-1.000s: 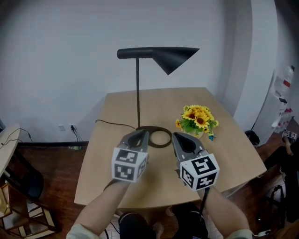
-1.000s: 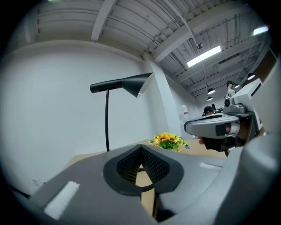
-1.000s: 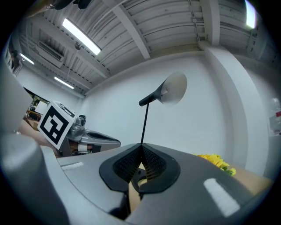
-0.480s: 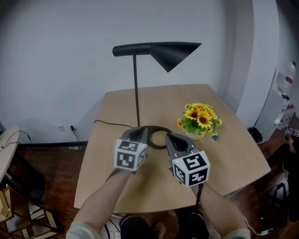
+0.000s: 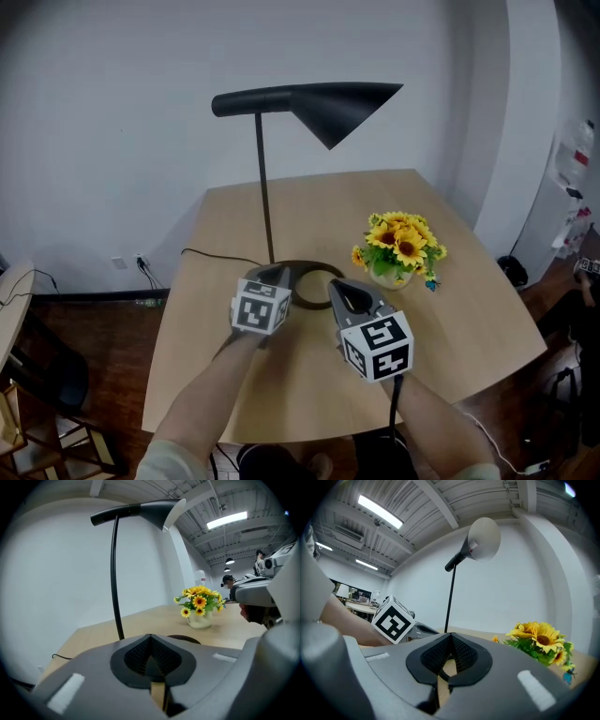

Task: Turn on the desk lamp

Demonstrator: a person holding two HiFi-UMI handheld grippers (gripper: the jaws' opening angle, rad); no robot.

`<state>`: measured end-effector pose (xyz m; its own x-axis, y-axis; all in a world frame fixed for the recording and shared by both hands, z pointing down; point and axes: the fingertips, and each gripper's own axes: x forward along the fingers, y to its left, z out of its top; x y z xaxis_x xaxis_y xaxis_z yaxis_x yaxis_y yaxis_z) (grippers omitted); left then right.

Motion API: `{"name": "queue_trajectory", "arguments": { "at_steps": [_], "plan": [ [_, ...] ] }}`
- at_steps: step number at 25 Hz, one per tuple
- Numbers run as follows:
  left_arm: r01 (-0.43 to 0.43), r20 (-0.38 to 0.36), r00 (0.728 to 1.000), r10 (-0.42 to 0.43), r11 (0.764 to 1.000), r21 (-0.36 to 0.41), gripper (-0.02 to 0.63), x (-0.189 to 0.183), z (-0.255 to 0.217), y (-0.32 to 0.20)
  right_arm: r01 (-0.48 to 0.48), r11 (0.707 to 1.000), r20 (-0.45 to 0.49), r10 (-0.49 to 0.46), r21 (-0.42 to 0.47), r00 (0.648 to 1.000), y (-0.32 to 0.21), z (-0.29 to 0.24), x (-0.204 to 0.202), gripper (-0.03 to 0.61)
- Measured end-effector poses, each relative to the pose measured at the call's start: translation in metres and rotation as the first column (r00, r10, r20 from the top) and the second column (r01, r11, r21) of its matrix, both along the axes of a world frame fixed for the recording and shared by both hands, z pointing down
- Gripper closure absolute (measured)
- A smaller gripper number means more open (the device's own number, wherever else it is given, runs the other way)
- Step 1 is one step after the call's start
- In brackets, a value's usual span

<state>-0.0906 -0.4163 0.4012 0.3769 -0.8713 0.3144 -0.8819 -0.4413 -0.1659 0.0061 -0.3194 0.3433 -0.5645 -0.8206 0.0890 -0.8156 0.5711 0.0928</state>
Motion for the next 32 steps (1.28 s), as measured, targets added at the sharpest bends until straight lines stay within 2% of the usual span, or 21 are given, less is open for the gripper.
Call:
{"name": "queue_trajectory", "arguments": {
  "at_steps": [17, 32],
  "plan": [
    [0.029, 0.08, 0.997, -0.02, 0.994, -0.108, 0.618, -0.007, 0.044, -0.05, 0.011, 0.999, -0.028, -0.012, -0.037, 1.0, -0.021, 0.03, -0.001, 0.58],
    [0.072, 0.09, 0.994, -0.056, 0.982, -0.176, 0.62, -0.011, 0.058, -0.059, 0.026, 0.997, -0.026, -0.028, -0.071, 0.999, -0.021, 0.05, -0.006, 0.58]
  ]
}}
